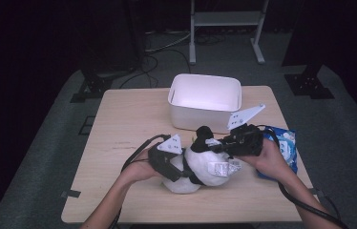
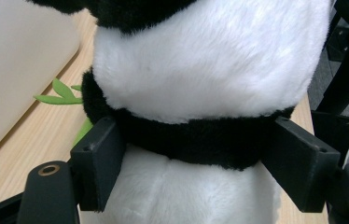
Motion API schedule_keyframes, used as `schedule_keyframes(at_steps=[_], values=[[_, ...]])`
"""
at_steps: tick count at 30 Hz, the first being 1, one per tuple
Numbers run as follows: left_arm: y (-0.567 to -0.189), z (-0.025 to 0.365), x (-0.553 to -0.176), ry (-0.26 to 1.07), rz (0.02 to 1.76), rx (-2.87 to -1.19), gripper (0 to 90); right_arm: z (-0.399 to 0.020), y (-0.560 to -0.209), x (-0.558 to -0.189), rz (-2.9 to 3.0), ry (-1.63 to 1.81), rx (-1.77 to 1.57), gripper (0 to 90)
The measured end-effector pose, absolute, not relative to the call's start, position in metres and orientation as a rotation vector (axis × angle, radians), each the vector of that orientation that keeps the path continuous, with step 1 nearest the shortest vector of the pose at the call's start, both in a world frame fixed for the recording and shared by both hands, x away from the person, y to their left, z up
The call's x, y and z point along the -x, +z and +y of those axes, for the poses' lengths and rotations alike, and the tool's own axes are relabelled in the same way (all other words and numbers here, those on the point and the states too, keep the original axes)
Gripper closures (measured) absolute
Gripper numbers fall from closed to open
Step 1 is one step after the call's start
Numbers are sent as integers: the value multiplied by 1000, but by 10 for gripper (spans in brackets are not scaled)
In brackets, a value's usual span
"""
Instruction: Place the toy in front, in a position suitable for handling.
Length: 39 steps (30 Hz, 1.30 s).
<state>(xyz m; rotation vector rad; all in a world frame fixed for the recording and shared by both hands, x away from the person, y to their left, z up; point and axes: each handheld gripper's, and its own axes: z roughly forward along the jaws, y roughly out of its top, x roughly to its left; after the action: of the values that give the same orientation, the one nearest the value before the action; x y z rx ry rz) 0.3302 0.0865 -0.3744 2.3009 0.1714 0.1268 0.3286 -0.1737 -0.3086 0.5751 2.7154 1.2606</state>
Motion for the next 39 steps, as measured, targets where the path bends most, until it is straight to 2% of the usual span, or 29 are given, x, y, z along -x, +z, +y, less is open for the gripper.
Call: schedule_keyframes(at_steps=[15, 22, 24, 29, 39], values=[[-378, 63, -329, 126, 149, -2337, 233, -165, -309, -328, 2731, 1250, -528, 792], [-385, 44, -330, 118, 122, -2382, 234, -151, -336, -335, 2812, 1053, -531, 791], [-383, 43, -330, 118, 111, -2382, 233, -157, -342, -336, 2814, 1098, -564, 792], [-379, 45, -327, 118, 92, -2363, 233, -165, -347, -334, 2827, 1133, -594, 792], [-374, 70, -326, 149, 134, -2317, 171, -170, -349, -332, 2845, 1136, -606, 793]])
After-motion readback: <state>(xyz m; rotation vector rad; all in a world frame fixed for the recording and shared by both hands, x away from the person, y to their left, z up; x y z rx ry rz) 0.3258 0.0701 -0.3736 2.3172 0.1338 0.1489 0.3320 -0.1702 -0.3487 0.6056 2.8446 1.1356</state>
